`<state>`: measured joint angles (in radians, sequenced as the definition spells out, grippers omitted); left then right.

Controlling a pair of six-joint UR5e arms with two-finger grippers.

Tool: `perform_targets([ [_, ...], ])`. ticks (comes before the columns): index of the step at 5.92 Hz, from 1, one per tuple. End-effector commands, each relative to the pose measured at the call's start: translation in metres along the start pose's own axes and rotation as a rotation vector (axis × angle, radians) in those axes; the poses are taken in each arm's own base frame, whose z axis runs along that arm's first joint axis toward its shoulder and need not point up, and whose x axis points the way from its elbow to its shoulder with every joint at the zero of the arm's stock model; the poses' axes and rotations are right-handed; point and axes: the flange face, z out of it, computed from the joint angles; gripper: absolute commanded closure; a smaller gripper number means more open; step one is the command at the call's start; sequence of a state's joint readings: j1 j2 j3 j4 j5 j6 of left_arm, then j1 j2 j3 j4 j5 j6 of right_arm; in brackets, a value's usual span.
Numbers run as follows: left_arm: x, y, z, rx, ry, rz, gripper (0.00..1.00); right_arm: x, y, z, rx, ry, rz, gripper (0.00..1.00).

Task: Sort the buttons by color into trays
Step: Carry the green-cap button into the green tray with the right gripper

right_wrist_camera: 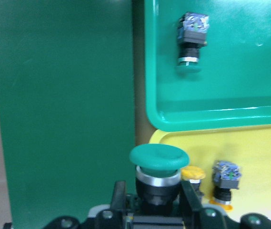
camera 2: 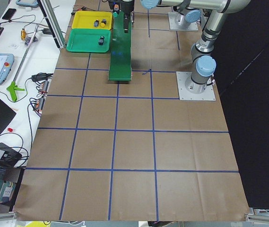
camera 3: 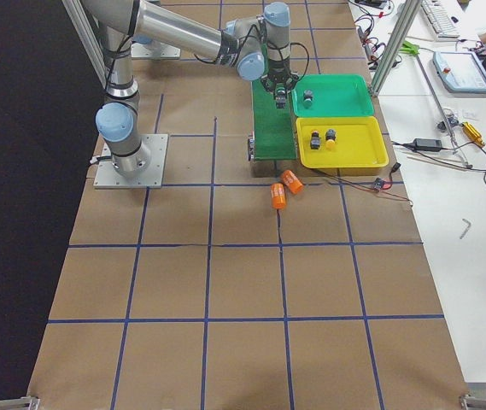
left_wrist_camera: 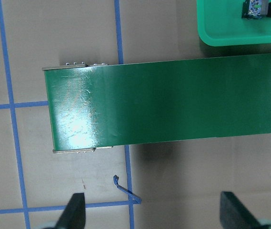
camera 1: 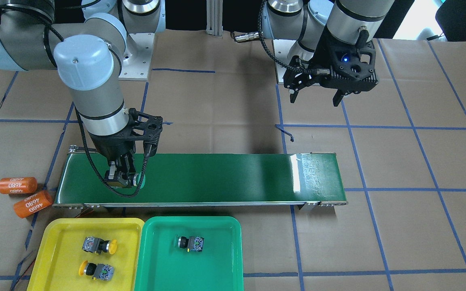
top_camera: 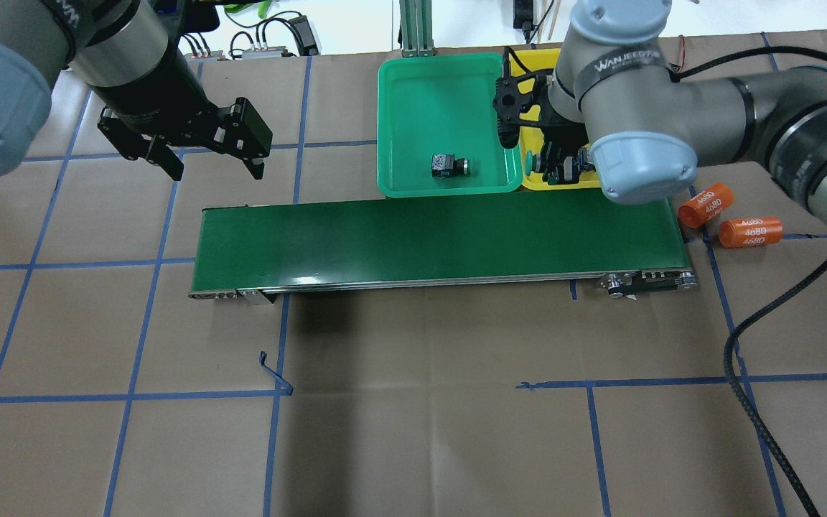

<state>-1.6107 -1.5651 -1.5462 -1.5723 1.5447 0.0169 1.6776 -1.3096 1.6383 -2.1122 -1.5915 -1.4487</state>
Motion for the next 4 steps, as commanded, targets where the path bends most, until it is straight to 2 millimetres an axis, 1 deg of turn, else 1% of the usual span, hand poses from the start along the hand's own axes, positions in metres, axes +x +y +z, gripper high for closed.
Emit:
perform_targets([
  [1,0.0,0.0,0.0,0.0,0.0,0.0,0.01,0.071,-0.031,0.015,0.018,0.044,-0.039,0.93],
  [2,0.0,0.001,-0.001,0.0,0.0,0.0,0.01,0.1,-0.054,0.042,0.025,0.056,-0.06,0.93],
  [3,-0.001,0.001,0.0,-0.001,-0.002,-0.002,0.01,0.127,-0.072,0.073,0.069,0.062,-0.072,0.92],
  [4,0.0,0.001,0.0,-0.001,-0.001,0.0,0.01,0.137,-0.081,0.105,0.115,0.047,-0.072,0.92],
])
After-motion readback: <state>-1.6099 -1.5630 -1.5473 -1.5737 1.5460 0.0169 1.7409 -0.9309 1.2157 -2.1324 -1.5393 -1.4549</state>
